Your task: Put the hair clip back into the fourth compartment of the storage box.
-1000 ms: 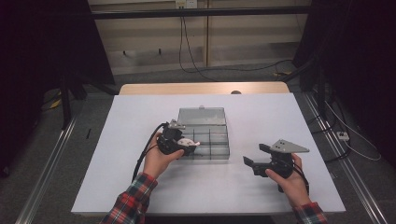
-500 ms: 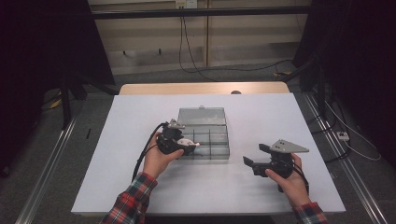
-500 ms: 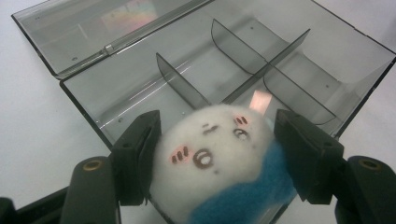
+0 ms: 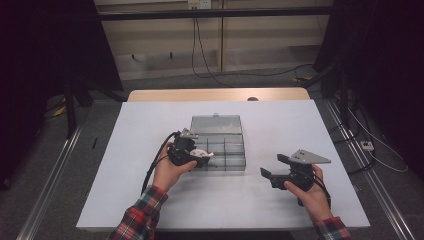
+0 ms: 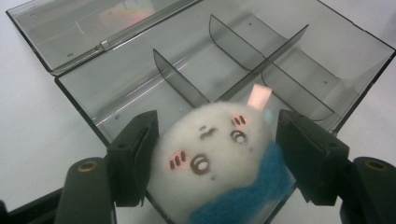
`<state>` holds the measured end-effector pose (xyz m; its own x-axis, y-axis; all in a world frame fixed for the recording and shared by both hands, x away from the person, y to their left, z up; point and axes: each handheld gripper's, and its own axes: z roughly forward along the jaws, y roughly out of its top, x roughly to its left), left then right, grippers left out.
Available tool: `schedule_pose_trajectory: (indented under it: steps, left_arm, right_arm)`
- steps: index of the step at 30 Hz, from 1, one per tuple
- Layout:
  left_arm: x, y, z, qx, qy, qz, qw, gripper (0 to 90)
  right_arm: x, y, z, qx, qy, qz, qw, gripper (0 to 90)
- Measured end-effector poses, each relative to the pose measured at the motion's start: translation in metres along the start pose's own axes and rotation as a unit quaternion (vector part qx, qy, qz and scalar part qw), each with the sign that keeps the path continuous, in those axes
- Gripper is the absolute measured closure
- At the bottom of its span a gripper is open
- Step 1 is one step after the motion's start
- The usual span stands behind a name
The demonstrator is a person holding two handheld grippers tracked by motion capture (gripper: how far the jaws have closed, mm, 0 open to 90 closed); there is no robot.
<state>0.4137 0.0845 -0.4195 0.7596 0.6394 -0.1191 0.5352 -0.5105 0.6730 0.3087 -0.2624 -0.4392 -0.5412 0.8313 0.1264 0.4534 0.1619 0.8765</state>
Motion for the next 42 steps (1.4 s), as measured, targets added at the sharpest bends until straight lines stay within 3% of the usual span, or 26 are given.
schedule_pose_trajectory:
  steps: [24, 42]
  left_arm:
    - [0.006, 0.001, -0.010, -0.012, -0.002, -0.008, 0.9999, 30.6]
    - [0.015, 0.004, -0.025, -0.031, 0.015, -0.017, 0.9993, 23.5]
  right_arm:
    - [0.000, 0.000, 0.000, -0.002, 0.002, 0.003, 1.0000, 15.0]
    - [0.001, 0.004, 0.001, -0.003, 0.001, 0.001, 1.0000, 15.0]
